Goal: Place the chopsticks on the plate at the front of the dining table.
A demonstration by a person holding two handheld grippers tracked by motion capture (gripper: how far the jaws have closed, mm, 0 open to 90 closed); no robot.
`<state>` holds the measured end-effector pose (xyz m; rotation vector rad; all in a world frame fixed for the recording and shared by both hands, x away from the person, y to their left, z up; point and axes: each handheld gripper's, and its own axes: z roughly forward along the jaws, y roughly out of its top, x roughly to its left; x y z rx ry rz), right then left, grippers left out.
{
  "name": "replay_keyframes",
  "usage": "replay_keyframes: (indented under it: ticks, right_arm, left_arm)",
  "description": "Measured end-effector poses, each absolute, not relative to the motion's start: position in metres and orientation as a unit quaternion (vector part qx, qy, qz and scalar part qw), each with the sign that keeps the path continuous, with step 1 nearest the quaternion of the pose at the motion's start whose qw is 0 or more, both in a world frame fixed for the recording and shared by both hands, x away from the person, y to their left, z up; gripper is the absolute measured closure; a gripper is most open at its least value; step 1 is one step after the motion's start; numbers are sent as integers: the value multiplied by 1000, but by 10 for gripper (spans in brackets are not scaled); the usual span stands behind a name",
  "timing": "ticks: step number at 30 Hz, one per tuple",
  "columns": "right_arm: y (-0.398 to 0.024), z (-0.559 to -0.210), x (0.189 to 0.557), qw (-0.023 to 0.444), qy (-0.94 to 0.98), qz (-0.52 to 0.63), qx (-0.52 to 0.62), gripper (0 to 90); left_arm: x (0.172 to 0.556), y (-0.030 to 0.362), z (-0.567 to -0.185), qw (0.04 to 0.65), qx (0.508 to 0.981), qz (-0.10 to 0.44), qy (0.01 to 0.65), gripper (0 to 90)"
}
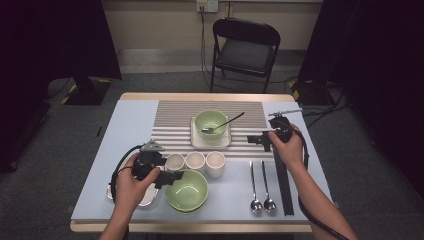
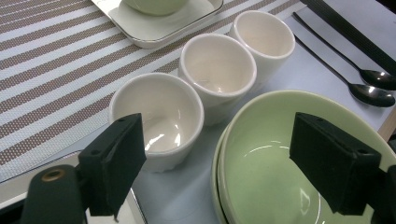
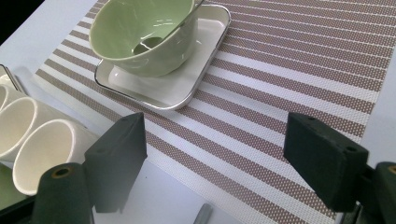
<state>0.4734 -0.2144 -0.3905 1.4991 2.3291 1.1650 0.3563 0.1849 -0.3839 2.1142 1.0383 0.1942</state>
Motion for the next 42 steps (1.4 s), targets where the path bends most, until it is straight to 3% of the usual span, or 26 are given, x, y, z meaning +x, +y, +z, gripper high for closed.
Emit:
replay_keyframes:
  ticks: [42]
  right_arm:
    - [-231, -399, 460, 71, 774, 390, 494, 206]
  left_arm:
    - [357, 183, -388, 371, 830, 71, 409, 179]
